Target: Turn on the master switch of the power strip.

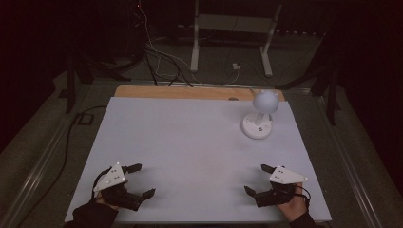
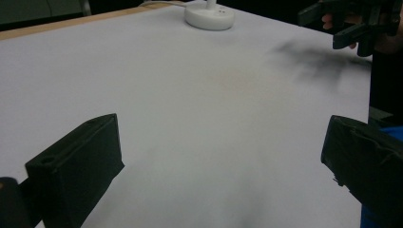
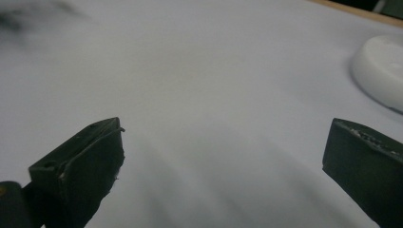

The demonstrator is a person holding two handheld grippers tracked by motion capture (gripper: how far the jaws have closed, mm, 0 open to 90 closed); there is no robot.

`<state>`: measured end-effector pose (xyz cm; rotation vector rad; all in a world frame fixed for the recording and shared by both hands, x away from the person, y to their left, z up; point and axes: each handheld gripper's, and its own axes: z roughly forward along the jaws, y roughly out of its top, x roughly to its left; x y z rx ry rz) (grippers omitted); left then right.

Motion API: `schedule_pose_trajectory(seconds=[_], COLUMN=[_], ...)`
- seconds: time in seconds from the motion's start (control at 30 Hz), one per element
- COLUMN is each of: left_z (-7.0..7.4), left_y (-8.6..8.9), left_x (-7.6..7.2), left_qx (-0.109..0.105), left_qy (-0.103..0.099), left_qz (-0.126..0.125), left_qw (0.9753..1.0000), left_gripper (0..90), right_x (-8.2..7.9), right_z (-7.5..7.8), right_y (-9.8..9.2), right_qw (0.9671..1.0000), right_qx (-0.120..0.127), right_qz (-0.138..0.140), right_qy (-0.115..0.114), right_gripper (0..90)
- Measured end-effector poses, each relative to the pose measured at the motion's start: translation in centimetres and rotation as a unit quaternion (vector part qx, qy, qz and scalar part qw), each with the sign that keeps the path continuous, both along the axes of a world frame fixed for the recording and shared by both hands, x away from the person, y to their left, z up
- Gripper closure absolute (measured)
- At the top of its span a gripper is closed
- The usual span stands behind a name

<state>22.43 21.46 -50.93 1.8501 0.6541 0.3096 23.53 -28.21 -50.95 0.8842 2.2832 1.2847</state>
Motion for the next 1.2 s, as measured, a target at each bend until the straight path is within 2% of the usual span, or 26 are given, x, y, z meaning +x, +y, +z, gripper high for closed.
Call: schedule_pose_trajectory(seconds=[0.13, 0.23, 0.33, 0.53, 0.6, 0.77, 0.9, 1.13, 1.2], left_z=[0.1, 0.1, 0.2, 0.4, 0.5, 0.4, 0.4, 0.3, 0.3], left_y=[-0.3, -0.3, -0.3, -0.1, -0.1, 0.4, 0.5, 0.1, 0.1], left_x=[-0.1, -0.2, -0.3, -0.4, -0.5, -0.3, -0.2, -0.2, -0.2], left_qx=[0.013, 0.02, 0.022, 0.016, 0.016, -0.001, -0.009, -0.008, -0.01], left_qy=[0.007, 0.008, 0.007, 0.0, -0.011, -0.007, -0.007, -0.006, -0.005], left_qz=[-0.009, -0.008, -0.004, 0.002, 0.008, 0.008, 0.007, -0.006, -0.005], left_qw=[0.9999, 0.9997, 0.9997, 0.9999, 0.9998, 0.9999, 0.9999, 0.9999, 0.9999], left_gripper=[0.3, 0.3, 0.2, 0.2, 0.2, 0.2, 0.3, 0.3, 0.3], right_x=[-0.1, -0.1, -0.1, -0.2, -0.3, -0.1, -0.1, -0.4, -0.4], right_z=[0.1, 0.1, 0.1, -0.1, -0.2, -0.2, 0.1, 1.0, 1.3], right_y=[0.2, 0.2, 0.3, 0.3, 0.4, 0.7, 1.1, 2.4, 2.6], right_qw=[0.9999, 0.9999, 0.9998, 0.9999, 0.9998, 0.999, 0.9989, 0.9972, 0.9971], right_qx=[0.0, -0.002, -0.005, -0.016, -0.02, -0.031, -0.029, -0.026, -0.021], right_qz=[0.009, 0.01, 0.014, 0.005, 0.005, 0.015, 0.021, 0.038, 0.045], right_qy=[0.007, 0.005, 0.014, 0.004, 0.003, 0.029, 0.03, 0.058, 0.058], right_gripper=[0.0, 0.0, 0.0, 0.0, 0.0, 0.0, 0.0, 0.0, 0.0])
